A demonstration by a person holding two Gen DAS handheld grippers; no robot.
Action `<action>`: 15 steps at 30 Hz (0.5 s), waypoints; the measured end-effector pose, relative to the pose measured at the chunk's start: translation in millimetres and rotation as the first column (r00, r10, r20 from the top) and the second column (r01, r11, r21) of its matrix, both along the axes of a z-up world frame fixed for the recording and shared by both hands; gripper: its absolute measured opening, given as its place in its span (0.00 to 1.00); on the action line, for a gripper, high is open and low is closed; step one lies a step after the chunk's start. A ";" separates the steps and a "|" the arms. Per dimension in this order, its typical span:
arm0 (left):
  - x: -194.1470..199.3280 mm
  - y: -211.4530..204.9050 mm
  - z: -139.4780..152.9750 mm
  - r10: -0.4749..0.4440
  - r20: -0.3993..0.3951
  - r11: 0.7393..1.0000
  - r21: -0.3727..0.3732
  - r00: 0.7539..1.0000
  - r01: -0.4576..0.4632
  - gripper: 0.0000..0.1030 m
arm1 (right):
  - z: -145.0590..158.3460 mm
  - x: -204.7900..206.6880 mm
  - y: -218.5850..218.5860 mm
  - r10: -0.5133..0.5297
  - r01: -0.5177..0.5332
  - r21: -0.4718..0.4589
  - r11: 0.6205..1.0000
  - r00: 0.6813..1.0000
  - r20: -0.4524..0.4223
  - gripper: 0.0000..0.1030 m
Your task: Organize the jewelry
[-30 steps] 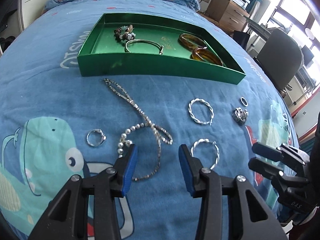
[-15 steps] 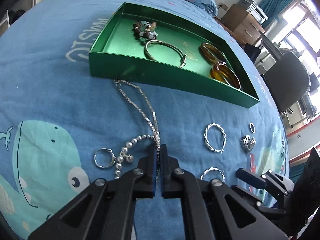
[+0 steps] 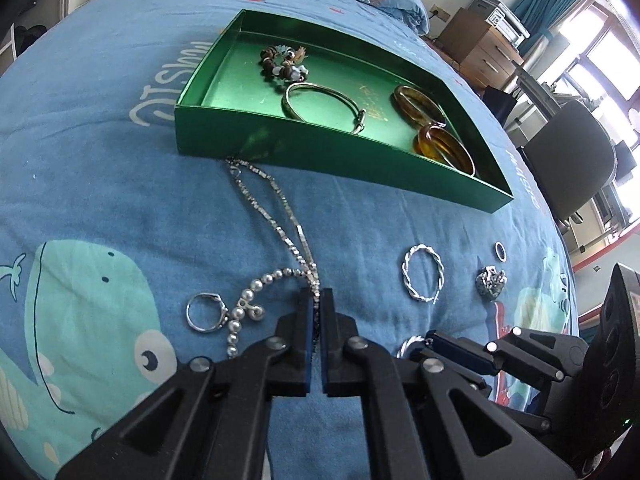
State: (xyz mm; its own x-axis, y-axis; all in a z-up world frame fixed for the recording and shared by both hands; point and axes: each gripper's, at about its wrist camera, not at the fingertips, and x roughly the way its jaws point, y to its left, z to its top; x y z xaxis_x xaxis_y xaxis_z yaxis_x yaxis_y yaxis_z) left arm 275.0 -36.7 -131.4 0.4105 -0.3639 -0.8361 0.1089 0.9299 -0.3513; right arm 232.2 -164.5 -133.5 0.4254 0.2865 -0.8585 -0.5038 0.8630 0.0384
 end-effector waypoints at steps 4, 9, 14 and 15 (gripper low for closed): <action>-7.8 -1.3 6.3 -0.001 0.005 1.000 0.004 1.000 0.001 0.02 | 3.9 -8.9 -0.8 -0.026 0.026 -0.006 1.000 0.999 0.024 0.04; -23.1 -4.6 22.8 -0.013 0.034 1.000 0.011 0.999 0.013 0.02 | 15.2 -28.4 -9.3 -0.073 0.072 0.014 0.997 0.994 0.076 0.04; -38.2 -8.3 41.1 -0.016 0.068 1.000 0.015 0.998 0.015 0.02 | 35.3 -52.6 -24.8 -0.131 0.126 0.049 0.991 0.984 0.118 0.04; -40.9 -8.4 45.0 -0.017 0.073 1.000 0.015 0.997 0.016 0.02 | 39.6 -57.0 -27.5 -0.141 0.135 0.054 0.989 0.982 0.126 0.04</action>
